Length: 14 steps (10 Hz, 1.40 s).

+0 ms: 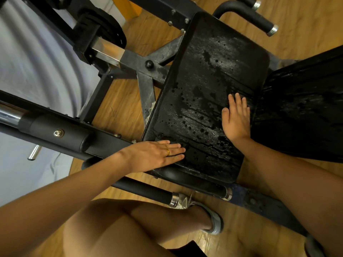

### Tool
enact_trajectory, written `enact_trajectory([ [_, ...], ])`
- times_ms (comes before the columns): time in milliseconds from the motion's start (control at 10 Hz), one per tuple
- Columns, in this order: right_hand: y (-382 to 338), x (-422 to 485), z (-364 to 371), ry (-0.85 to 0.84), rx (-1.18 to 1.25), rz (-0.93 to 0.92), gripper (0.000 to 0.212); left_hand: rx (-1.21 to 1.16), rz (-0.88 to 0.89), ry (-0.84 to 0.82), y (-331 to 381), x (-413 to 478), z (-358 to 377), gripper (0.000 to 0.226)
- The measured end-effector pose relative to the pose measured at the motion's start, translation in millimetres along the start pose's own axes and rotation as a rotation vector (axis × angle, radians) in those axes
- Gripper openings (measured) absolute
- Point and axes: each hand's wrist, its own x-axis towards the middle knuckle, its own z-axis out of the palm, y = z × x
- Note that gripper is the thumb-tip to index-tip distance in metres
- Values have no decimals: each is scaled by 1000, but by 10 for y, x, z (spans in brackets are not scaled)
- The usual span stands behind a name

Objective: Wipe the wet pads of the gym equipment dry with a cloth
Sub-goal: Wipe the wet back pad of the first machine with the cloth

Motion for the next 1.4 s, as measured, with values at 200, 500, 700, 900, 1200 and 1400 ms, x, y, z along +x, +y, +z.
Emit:
enact_trajectory([
  [200, -7, -1, 6, 7, -4, -2, 56, -36, 44, -21, -36, 271, -7, 66],
  [500, -7, -12, 2, 10, 7, -5, 56, 2, 28, 15, -262, 215, -75, 52],
  [700, -20, -17, -11, 10, 8, -2, 56, -53, 102, 60, -222, 308, -65, 46],
  [900, -16, -16, 16, 16, 10, -1, 56, -96, 117, 67, -202, 436, -16, 58],
  [1200, -19, 7, -21, -56, -16, 0, 57, -224, 149, -74, 92, 1185, -42, 55],
  [1400, -8, 20, -43, -97, -10, 8, 57, -217, 200, -141, 326, 1699, 29, 56],
])
